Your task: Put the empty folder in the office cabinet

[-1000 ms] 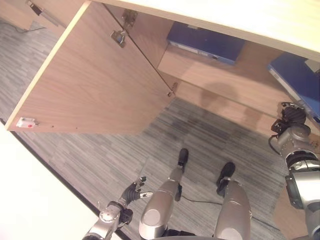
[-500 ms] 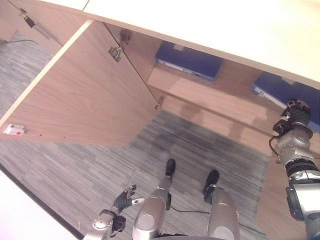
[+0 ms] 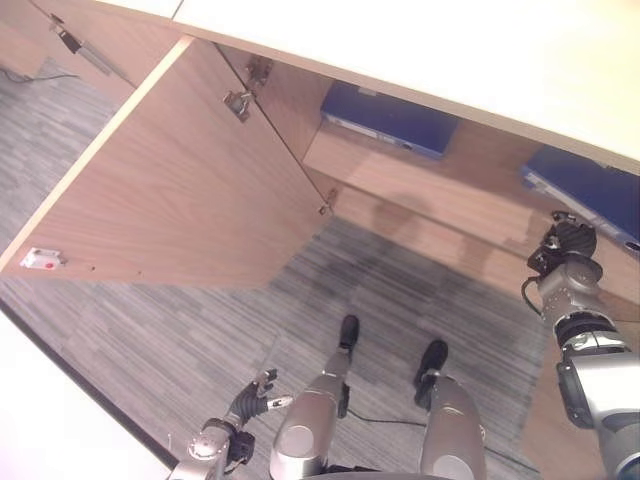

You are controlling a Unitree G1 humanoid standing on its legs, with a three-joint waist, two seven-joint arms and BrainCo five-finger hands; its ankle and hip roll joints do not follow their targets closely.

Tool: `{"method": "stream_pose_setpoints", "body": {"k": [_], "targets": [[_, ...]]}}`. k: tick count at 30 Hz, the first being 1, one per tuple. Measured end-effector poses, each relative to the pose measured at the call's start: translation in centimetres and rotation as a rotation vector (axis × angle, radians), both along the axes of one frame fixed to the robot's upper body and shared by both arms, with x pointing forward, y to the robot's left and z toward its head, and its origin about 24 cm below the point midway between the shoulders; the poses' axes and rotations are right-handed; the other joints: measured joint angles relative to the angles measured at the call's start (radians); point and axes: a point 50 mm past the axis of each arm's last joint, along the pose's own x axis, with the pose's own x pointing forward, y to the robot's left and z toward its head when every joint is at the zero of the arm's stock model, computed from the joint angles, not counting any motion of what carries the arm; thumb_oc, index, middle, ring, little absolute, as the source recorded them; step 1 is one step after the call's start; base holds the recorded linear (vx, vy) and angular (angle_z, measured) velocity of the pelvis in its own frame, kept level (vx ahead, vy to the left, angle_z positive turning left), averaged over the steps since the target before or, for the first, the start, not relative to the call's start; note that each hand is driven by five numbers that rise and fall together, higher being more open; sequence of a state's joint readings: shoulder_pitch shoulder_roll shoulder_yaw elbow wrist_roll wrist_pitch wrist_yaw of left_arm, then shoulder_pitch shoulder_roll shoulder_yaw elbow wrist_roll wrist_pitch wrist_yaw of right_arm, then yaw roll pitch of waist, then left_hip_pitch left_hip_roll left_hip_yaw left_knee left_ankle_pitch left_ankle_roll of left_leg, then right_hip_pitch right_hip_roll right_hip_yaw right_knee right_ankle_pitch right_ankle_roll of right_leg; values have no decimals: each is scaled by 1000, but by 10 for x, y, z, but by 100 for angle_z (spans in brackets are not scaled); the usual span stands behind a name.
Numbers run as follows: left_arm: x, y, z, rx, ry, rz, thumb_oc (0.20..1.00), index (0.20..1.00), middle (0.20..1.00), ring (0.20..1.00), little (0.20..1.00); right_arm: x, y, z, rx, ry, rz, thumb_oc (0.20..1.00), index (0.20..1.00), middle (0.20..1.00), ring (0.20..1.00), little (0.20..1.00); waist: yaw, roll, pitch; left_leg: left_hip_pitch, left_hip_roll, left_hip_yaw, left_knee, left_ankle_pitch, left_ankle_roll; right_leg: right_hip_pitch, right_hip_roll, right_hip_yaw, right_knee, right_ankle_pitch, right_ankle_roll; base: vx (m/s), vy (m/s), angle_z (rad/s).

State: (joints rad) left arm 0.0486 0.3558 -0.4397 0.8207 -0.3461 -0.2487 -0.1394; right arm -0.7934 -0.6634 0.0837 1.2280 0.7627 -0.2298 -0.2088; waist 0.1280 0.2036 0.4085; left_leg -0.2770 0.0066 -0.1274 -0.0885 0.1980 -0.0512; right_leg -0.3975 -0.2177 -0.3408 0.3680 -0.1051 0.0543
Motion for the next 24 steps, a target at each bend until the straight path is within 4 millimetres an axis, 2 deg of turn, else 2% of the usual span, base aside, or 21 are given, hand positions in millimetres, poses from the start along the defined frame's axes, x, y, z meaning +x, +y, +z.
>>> {"method": "stream_pose_setpoints", "body": {"k": [4, 10, 15, 18, 23, 24], "targets": [[1, 0, 1, -2, -6, -3, 1000, 1000, 1000, 1000, 1000, -10, -20, 6, -18, 23, -58, 200, 200, 200, 200, 200, 15, 14, 7, 0, -2, 0, 0, 0, 0, 1, -2, -1, 5, 0, 0, 0, 0, 0], [2, -1, 1, -8, -7, -10, 1000, 1000, 1000, 1000, 1000, -16, -33, 15, -40, 29, -94, 200, 200, 200, 200, 200, 21, 31, 14, 2, -3, -1, 0, 0, 0, 0, -4, -1, 8, -1, 1, 0, 0, 0], [6, -4, 5, -20, -31, -19, 1000, 1000, 1000, 1000, 1000, -27, -52, 26, -54, 39, -156, 200, 200, 200, 200, 200, 20, 47, 19, 1, -6, -1, 0, 0, 0, -4, -9, 0, 17, -2, 1, 0, 0, 0], [6, -5, 6, -22, -35, -21, 1000, 1000, 1000, 1000, 1000, -30, -58, 34, -65, 23, -175, 200, 200, 200, 200, 200, 19, 55, 18, -1, -12, 0, 0, 0, 0, -13, -19, 1, 33, -9, 2, 0, 0, 0], [10, -8, 10, -44, -58, -38, 1000, 1000, 1000, 1000, 1000, -38, -77, 64, -95, -28, -236, 200, 200, 200, 200, 200, 24, 90, 19, -32, -24, 0, 0, 8, 2, -58, -38, 1, 66, -20, 3, -19, 29, 4], [11, -9, 10, -46, -59, -40, 1000, 1000, 1000, 1000, 1000, -38, -76, 63, -93, -24, -235, 200, 200, 200, 200, 200, 24, 91, 19, -31, -26, -1, 0, 8, 2, -61, -42, 2, 76, -27, 7, -16, 31, 2]]}}
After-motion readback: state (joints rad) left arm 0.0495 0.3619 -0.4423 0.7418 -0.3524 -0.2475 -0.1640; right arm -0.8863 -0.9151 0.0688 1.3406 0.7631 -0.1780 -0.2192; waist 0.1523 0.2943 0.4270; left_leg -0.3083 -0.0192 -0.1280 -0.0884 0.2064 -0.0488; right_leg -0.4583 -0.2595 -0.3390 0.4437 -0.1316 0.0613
